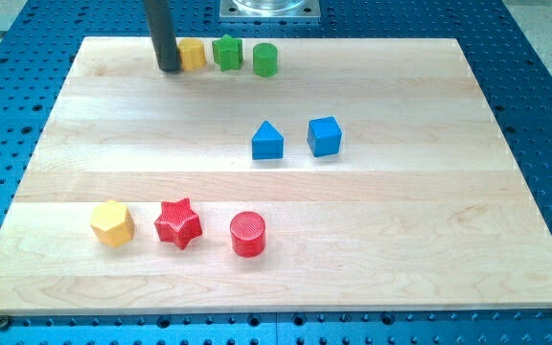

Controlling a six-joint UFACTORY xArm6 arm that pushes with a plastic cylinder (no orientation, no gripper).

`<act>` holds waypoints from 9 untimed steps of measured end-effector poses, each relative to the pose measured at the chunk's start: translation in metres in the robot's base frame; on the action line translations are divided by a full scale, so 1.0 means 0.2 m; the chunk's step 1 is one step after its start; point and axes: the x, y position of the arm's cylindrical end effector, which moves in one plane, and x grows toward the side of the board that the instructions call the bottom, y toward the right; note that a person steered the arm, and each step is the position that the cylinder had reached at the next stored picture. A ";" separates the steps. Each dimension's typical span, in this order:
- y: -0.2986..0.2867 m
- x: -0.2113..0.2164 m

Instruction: Move the yellow hexagon to the top left side of the red star

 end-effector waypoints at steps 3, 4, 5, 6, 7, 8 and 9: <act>-0.01 -0.03; -0.01 -0.03; -0.01 -0.03; -0.01 -0.03; -0.11 0.05; -0.25 0.19; -0.25 0.50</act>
